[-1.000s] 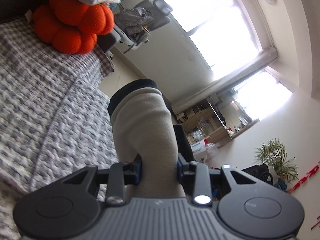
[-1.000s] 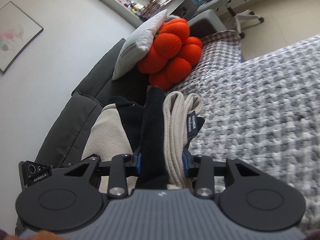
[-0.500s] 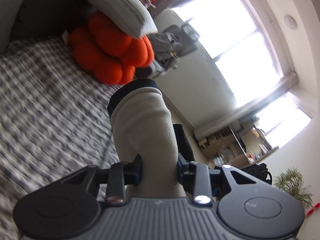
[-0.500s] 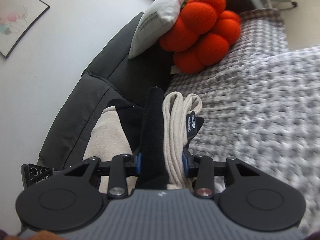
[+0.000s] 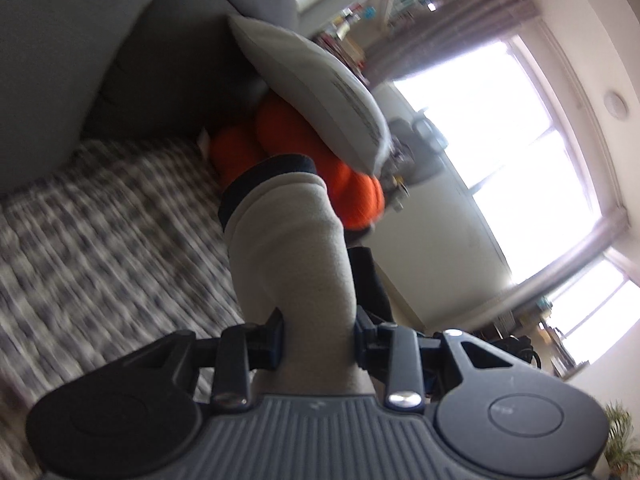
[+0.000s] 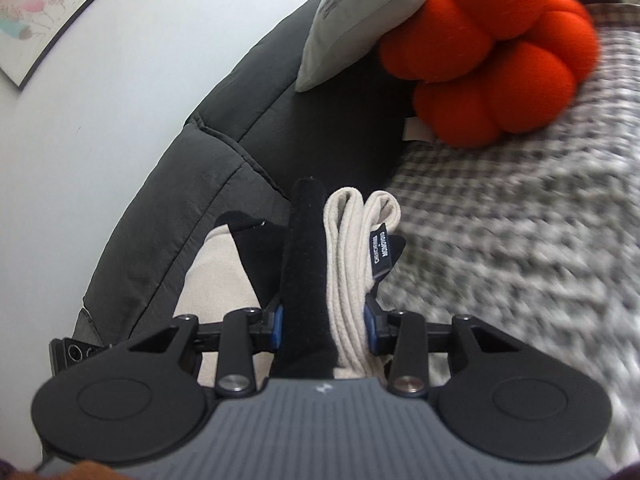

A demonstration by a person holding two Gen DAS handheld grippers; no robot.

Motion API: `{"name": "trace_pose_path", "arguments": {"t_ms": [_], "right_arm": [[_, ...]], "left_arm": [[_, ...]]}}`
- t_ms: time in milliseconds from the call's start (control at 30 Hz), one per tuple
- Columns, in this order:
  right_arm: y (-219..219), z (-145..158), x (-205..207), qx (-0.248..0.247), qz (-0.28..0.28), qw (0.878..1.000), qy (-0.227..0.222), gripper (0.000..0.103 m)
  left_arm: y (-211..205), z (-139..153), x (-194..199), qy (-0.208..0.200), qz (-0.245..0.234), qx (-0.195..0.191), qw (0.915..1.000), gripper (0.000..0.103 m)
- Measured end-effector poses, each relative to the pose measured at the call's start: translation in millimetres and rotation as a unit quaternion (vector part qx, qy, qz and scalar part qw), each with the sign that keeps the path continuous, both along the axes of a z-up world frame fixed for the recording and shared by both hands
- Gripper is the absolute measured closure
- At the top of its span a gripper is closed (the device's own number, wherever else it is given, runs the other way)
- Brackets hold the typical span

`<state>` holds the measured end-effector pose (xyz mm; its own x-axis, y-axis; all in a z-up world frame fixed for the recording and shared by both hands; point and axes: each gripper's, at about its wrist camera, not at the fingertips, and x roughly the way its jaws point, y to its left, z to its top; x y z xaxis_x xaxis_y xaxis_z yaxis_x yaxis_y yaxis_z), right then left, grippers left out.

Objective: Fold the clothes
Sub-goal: 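Carry the folded bundle with both tools toward the grey sofa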

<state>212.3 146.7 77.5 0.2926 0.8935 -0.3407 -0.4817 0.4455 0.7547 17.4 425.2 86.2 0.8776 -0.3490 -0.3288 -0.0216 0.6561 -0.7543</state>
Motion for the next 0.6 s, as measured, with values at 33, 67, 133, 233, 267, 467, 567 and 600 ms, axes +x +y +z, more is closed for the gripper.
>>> {"name": "trace_pose_path", "arguments": {"t_ms": [33, 67, 133, 233, 267, 467, 567, 600], "right_arm": [[8.5, -2.9, 8.6, 0.003, 0.006, 1.0, -0.002, 0.063], [16.9, -5.9, 17.2, 0.005, 0.011, 1.0, -0.003, 0.063], [34.3, -13.6, 35.0, 0.011, 0.021, 1.0, -0.005, 0.063], [62.5, -28.5, 58.8, 0.019, 0.039, 0.999, -0.004, 0.063], [72.0, -33.9, 65.8, 0.022, 0.045, 0.999, -0.003, 0.063], [124.2, -66.7, 96.9, 0.017, 0.073, 0.997, 0.007, 0.063], [146.4, -84.0, 105.1, 0.014, 0.085, 0.996, 0.017, 0.063], [153.5, -89.6, 106.7, 0.014, 0.09, 0.996, 0.018, 0.063]], "left_arm": [[6.8, -3.6, 3.4, -0.001, 0.009, -0.001, 1.0, 0.07], [13.7, -7.3, 6.9, -0.002, 0.019, -0.002, 0.9998, 0.07], [26.8, -15.5, 13.2, -0.002, 0.04, -0.004, 0.9992, 0.07], [45.8, -27.0, 17.1, -0.001, 0.076, -0.006, 0.9971, 0.07], [50.4, -31.3, 18.2, 0.0, 0.087, -0.003, 0.9962, 0.07], [72.6, -66.9, 19.7, 0.025, 0.137, -0.004, 0.9903, 0.07], [82.2, -81.8, 14.8, 0.048, 0.159, -0.01, 0.9861, 0.07], [84.5, -86.0, 11.7, 0.058, 0.167, -0.011, 0.9843, 0.07]]}}
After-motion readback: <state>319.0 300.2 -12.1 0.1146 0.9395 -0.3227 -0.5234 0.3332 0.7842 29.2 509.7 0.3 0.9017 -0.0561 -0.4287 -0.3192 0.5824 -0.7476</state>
